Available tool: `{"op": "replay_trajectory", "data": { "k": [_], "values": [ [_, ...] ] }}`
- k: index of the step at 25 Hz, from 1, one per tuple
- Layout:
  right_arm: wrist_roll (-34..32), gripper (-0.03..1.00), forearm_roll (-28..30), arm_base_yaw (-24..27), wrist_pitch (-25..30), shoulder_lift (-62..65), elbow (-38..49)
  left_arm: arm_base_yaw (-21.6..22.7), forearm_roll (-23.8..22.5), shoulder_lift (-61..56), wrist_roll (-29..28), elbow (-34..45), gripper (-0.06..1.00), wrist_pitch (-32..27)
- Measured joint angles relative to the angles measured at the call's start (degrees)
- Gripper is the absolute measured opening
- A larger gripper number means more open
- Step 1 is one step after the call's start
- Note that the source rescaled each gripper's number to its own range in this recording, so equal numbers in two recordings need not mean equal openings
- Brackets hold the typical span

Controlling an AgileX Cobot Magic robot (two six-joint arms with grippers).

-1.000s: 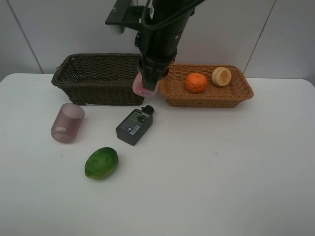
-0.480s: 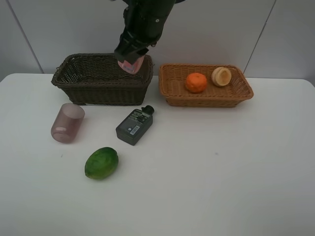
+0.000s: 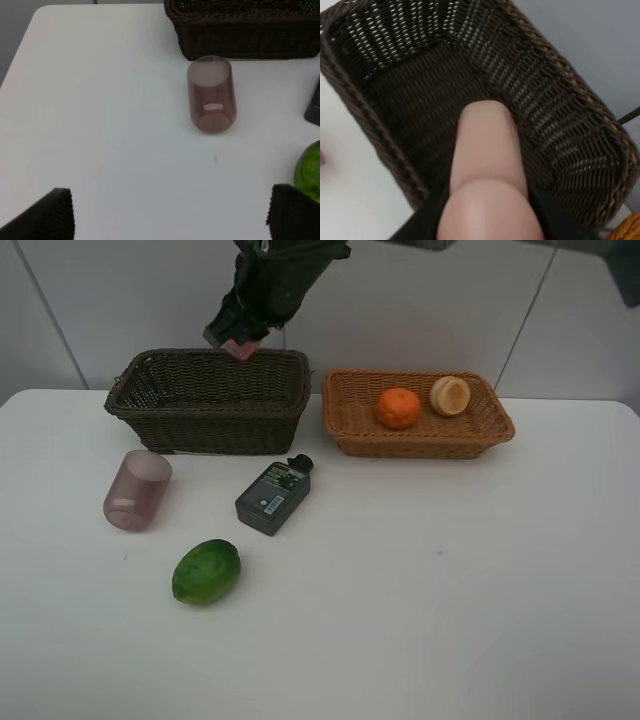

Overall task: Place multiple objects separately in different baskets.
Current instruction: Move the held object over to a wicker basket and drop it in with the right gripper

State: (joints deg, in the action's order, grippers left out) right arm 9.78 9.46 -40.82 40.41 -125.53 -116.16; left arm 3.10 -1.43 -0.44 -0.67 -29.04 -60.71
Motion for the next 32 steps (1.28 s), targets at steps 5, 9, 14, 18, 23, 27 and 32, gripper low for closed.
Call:
{"op": "replay_trajectory", "data": {
  "k": [5, 9, 14, 18, 23, 27, 32],
  "values": [
    [-0.22, 0.01, -0.01, 1.79, -4.30, -2.63, -0.05, 0.00, 0.00, 0.00, 0.00, 0.00, 1.00, 0.00],
    [-1.80, 0.01, 0.01, 3.29, -9.39, -5.07, -0.05, 0.00, 0.00, 0.00, 0.00, 0.00, 1.00, 0.00],
    [-2.73, 0.01, -0.16, 4.83, -12.08, -7.91, -0.05, 0.00, 0.00, 0.00, 0.00, 0.00, 1.00, 0.00],
    [-2.73, 0.01, -0.23, 5.07, -12.12, -9.81, -0.05, 0.00, 0.00, 0.00, 0.00, 0.00, 1.00, 0.00],
    [-2.73, 0.01, -0.57, 5.07, -13.04, -10.07, -0.05, 0.00, 0.00, 0.00, 0.00, 0.00, 1.00, 0.00],
    [-2.73, 0.01, -1.52, 5.07, -13.05, -10.07, -0.05, 0.00, 0.00, 0.00, 0.00, 0.00, 1.00, 0.00],
    [-2.73, 0.52, -1.57, 5.07, -13.29, -10.07, -0.05, 0.00, 0.00, 0.00, 0.00, 0.00, 1.00, 0.00]
  ]
}}
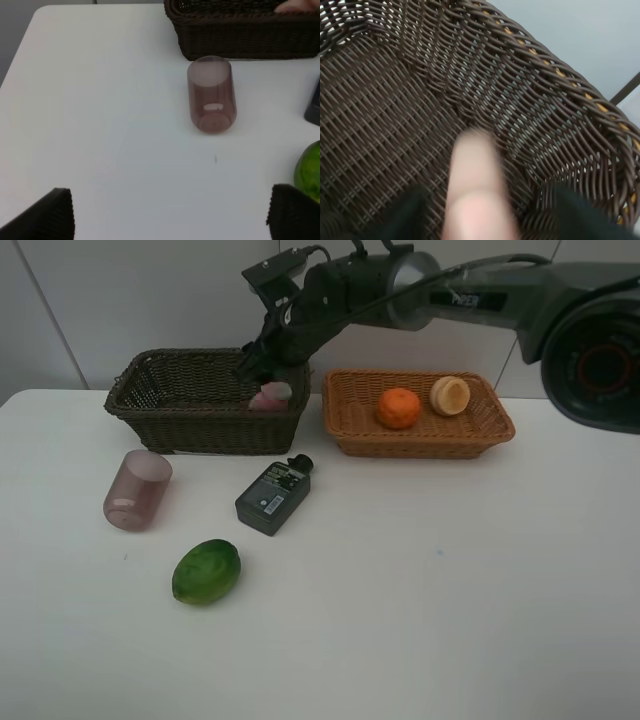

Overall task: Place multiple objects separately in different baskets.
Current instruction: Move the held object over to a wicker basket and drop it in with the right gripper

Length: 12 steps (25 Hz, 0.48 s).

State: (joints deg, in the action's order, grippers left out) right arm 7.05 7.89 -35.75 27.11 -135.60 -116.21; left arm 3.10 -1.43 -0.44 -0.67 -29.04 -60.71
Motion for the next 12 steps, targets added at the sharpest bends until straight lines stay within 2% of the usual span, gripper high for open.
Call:
{"op": "replay_trajectory", "data": {
  "k": [2, 4, 12],
  "values": [
    [0.00, 0.70, 0.00, 0.00, -0.41, 0.00, 0.00, 0.00, 0.00, 0.00, 0.00, 0.00, 1.00, 0.00],
    [0.00, 0.78, 0.00, 0.00, -0.60, 0.00, 0.00, 0.00, 0.00, 0.00, 0.00, 0.00, 1.00, 0.00],
    [-0.65, 0.82, 0.00, 0.00, -0.61, 0.00, 0.00, 0.00, 0.00, 0.00, 0.00, 0.00, 1.00, 0.00]
  ]
}}
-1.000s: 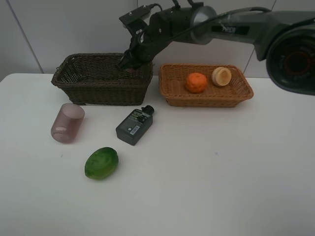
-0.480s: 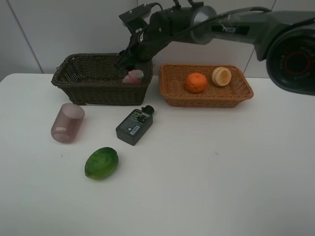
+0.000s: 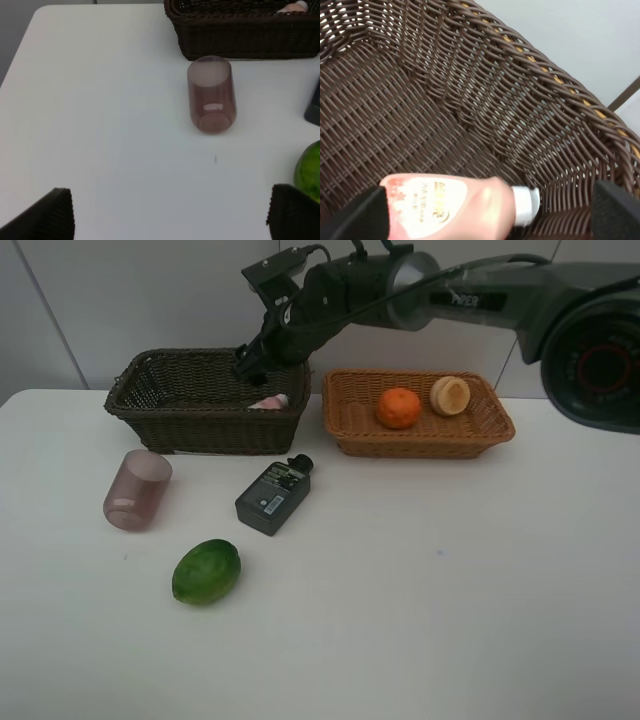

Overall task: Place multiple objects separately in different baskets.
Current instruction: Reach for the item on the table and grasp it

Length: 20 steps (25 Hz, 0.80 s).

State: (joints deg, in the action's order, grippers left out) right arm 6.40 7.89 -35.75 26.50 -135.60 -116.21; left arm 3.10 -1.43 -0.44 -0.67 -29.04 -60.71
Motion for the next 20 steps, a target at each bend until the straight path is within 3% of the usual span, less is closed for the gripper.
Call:
{"op": "replay_trajectory", "data": {
  "k": [6, 16, 20],
  "values": [
    [-1.15, 0.82, 0.00, 0.00, 2.86, 1.71, 0.00, 0.00, 0.00, 0.00, 0.00, 0.00, 1.00, 0.00],
    [0.43, 0.82, 2.64, 0.74, 17.94, 11.45, 0.00, 0.00, 0.00, 0.00, 0.00, 0.00, 1.00, 0.00],
    [0.43, 0.82, 4.10, 1.62, 19.25, 18.75, 3.98, 0.00, 0.00, 0.00, 0.00, 0.00, 1.00, 0.00]
  ]
}}
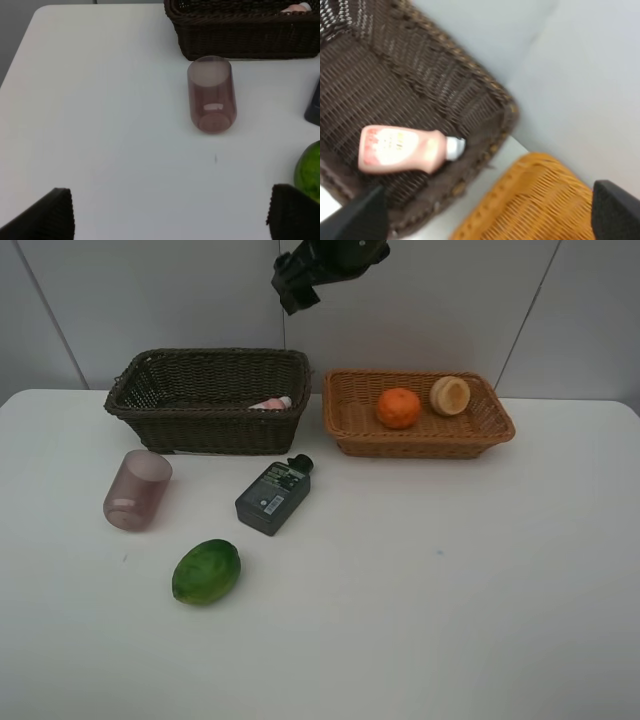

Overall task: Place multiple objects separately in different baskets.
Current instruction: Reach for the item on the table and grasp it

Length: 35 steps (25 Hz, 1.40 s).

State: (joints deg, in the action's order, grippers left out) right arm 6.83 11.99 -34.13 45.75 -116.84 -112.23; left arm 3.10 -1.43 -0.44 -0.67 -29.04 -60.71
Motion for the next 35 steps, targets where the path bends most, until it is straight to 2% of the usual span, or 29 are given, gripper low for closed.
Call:
{"op": "replay_trajectory", "data": {
  "k": [3, 10, 12, 14, 20, 29, 35],
  "values": [
    [0.00, 0.82, 0.28, 1.19, -2.53, 7.72, 7.86, 0.00, 0.00, 0.00, 0.00, 0.00, 1.00, 0.00],
    [0.02, 0.82, 0.40, 5.78, -11.14, 27.93, 33.49, 0.00, 0.00, 0.00, 0.00, 0.00, 1.00, 0.00],
    [0.02, 0.82, 1.09, 7.37, -11.41, 34.25, 39.65, 0.00, 0.00, 0.00, 0.00, 0.00, 1.00, 0.00],
    [-0.96, 0.82, 3.38, 8.33, -8.36, 41.61, 45.29, 0.00, 0.00, 0.00, 0.00, 0.00, 1.00, 0.00],
    [-6.29, 0.82, 6.77, 9.25, 1.42, 52.14, 47.85, 0.00, 0.00, 0.00, 0.00, 0.00, 1.00, 0.00],
    [-7.93, 0.82, 7.83, 11.36, 5.31, 71.89, 61.27, 0.00, 0.00, 0.00, 0.00, 0.00, 1.00, 0.00],
    [-10.46, 0.82, 6.79, 11.49, 13.38, 82.75, 65.25, 0.00, 0.00, 0.00, 0.00, 0.00, 1.00, 0.00]
  ]
}}
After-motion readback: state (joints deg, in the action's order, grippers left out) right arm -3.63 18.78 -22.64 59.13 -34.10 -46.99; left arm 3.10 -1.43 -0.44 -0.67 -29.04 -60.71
